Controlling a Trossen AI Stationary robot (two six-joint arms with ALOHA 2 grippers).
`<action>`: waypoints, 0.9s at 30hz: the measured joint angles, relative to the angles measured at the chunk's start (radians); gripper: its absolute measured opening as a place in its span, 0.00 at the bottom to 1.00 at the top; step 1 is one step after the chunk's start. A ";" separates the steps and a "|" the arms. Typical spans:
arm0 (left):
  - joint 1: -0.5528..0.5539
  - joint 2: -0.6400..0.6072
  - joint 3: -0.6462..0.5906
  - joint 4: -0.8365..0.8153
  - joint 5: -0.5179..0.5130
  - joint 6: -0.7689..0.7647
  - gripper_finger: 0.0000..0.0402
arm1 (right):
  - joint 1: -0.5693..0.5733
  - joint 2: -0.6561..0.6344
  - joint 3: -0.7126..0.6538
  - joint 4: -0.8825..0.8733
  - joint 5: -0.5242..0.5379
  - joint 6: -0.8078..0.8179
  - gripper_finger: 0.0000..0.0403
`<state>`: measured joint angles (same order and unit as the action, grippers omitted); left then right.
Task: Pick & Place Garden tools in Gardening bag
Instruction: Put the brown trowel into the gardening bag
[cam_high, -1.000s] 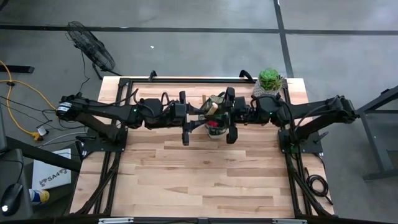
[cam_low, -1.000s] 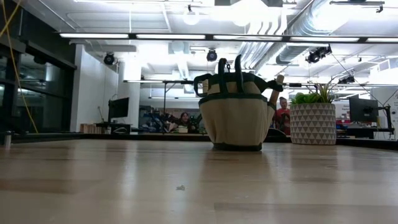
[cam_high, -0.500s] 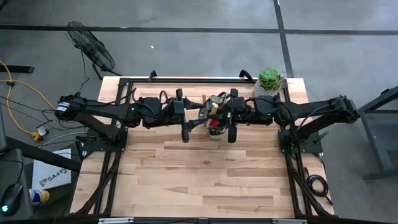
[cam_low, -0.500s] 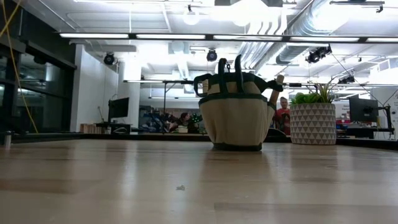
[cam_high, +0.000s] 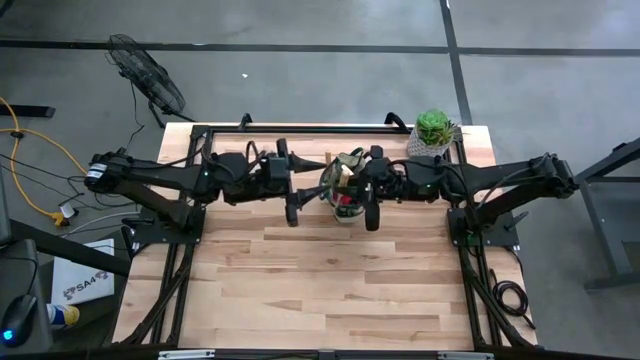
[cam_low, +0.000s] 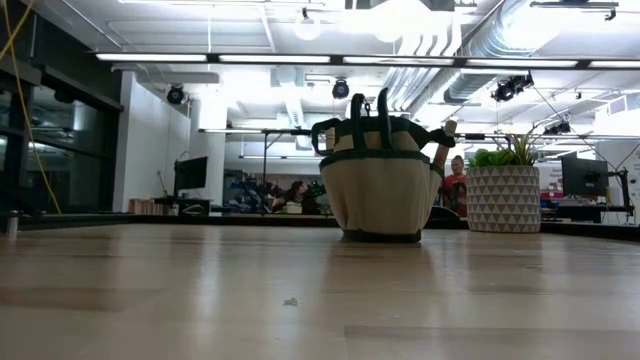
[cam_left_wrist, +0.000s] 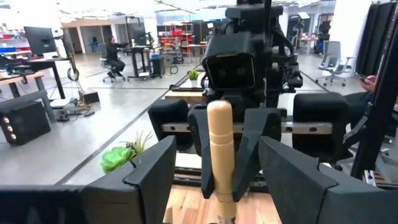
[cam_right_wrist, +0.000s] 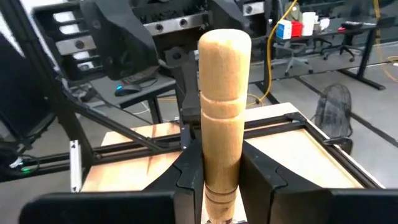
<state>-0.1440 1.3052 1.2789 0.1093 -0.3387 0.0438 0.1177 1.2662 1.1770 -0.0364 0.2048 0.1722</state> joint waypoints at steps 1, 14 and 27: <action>0.000 0.000 0.000 0.000 0.005 0.000 0.56 | 0.000 0.005 0.000 0.006 -0.003 0.000 0.15; 0.000 0.001 0.000 -0.002 0.043 -0.001 0.56 | -0.023 0.077 0.000 0.114 -0.082 0.010 0.15; 0.000 0.015 -0.002 -0.014 0.045 -0.026 0.56 | -0.040 0.131 0.000 0.204 -0.152 0.022 0.15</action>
<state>-0.1436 1.3201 1.2774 0.0956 -0.2939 0.0177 0.0772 1.3969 1.1774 0.1675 0.0526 0.1944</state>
